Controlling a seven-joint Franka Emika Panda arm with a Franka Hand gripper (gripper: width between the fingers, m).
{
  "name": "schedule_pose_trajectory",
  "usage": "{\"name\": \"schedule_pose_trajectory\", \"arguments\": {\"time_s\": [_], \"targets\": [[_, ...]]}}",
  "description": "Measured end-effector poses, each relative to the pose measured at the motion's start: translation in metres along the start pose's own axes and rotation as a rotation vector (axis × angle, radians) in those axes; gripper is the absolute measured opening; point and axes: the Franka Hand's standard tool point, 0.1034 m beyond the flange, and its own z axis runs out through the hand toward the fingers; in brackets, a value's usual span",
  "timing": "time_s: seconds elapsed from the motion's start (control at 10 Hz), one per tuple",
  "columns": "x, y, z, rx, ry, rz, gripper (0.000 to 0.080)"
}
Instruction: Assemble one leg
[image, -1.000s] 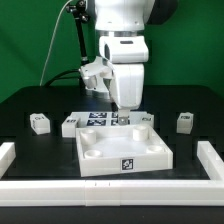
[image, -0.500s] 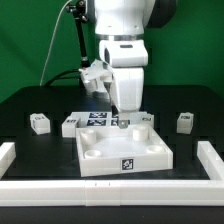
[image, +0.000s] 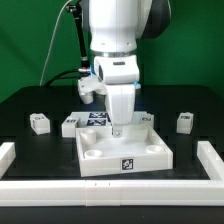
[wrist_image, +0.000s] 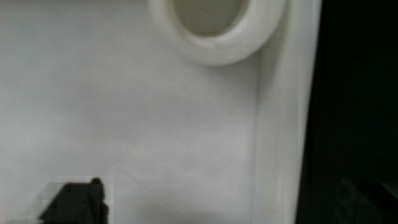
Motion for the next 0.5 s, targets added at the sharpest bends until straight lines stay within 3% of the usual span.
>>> {"name": "schedule_pose_trajectory", "arguments": {"time_s": [0.5], "targets": [[-0.0029,0.0049,0.0047,0.003,0.003,0.019,0.0638]]}}
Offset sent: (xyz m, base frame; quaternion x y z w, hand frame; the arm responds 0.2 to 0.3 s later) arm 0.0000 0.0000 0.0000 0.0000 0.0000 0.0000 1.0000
